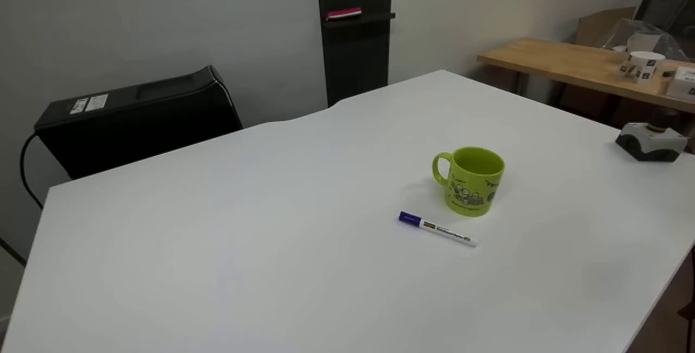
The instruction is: Put the pen in the mug
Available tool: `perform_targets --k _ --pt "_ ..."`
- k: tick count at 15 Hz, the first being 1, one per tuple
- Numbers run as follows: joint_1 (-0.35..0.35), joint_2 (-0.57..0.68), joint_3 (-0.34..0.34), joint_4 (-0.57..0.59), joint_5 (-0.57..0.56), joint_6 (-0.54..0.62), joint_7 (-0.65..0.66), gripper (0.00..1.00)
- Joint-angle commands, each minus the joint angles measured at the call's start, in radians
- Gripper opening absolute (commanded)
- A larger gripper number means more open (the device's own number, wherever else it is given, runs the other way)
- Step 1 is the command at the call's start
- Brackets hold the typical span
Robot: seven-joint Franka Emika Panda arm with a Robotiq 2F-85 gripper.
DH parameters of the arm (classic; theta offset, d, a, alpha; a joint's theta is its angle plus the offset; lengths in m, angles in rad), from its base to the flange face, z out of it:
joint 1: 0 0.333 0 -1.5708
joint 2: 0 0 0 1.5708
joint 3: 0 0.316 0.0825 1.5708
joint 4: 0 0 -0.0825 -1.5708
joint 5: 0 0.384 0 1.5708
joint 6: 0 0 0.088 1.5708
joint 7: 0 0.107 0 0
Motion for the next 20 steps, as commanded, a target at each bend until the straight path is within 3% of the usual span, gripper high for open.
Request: perform_targets --k 1,7,13,20 --pt "0.024 0.004 -0.019 0.001 -0.008 -0.001 0.01 1.0" --pt "0.023 0.007 -0.02 0.004 -0.017 0.004 0.008 1.0" --pt "0.014 0.135 -0.087 -0.041 0.008 0.07 -0.079 1.0" --pt "-0.001 0.296 -0.188 -0.082 0.004 0.345 -0.235 1.0"
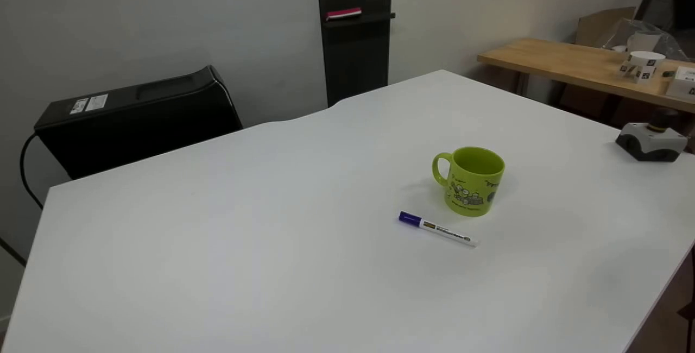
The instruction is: Put the pen in the mug
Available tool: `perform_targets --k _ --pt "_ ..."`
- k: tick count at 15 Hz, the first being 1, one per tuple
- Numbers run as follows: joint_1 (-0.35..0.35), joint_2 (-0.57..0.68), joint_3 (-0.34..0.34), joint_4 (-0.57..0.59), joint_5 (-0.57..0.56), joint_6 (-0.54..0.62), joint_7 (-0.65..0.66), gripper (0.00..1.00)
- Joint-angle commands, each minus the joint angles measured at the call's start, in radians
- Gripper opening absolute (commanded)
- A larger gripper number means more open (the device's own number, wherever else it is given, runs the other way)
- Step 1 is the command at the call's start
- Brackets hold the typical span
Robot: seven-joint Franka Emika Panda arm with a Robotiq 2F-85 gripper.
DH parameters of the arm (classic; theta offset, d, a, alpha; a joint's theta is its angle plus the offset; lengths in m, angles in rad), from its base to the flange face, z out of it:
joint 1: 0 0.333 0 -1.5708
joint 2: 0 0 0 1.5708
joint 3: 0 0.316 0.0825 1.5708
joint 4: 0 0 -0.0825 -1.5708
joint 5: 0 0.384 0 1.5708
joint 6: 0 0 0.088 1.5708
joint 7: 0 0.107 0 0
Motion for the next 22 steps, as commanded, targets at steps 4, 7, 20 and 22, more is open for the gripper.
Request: perform_targets --k 4,7,20,22 --pt "0.011 0.149 -0.061 0.028 0.053 0.22 -0.095 1.0" --pt "0.028 0.205 -0.049 0.043 0.088 0.272 -0.135 1.0" --pt "0.098 0.321 0.001 0.097 -0.175 0.349 -0.266 1.0" --pt "0.097 0.313 -0.002 0.085 -0.154 0.344 -0.291 1.0"
